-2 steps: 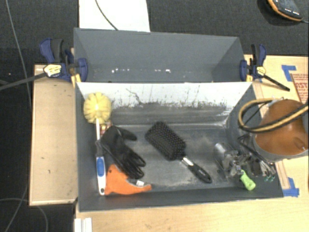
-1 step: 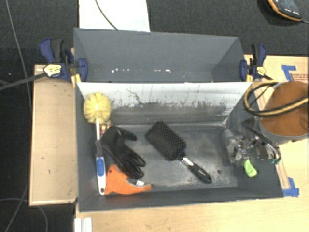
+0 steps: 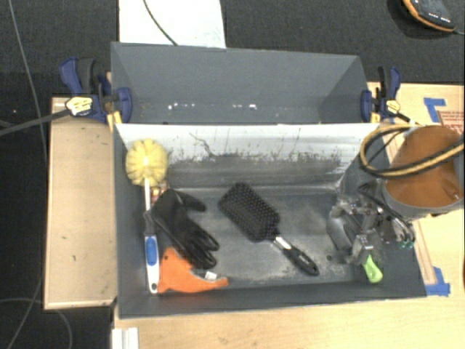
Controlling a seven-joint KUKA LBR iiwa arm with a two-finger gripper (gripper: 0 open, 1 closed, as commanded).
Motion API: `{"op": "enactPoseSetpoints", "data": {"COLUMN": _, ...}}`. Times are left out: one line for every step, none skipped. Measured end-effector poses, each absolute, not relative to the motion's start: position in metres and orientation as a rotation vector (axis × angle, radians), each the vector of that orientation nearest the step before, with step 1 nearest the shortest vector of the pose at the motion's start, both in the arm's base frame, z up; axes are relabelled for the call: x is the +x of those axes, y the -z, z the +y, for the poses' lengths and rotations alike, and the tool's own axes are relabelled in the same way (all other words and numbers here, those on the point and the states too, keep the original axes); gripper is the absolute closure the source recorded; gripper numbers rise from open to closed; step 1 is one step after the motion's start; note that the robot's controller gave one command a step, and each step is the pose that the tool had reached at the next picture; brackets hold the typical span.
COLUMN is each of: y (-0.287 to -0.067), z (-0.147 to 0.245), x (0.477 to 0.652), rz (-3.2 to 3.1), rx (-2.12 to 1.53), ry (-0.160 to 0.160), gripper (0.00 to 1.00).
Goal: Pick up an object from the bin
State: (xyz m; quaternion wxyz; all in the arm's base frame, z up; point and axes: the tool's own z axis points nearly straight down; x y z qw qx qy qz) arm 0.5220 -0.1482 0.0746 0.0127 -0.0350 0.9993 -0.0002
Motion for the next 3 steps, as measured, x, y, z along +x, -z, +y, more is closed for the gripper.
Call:
{"op": "enactPoseSetpoints", "data": {"y": -0.0751, "z": -0.1487, "x": 0.5219, "rz": 3.114, "rx": -0.108, "ry": 0.002, "gripper": 1.00}}
{"op": "enactPoseSetpoints", "data": {"y": -0.0751, "z": -0.1487, "x": 0.5219, "rz": 3.114, "rx": -0.107, "ry": 0.002, "gripper": 1.00}}
{"op": "enactPoseSetpoints", "data": {"y": -0.0768, "z": -0.1486, "x": 0.5218, "rz": 3.114, "rx": -0.108, "ry": 0.002, "gripper": 1.00}}
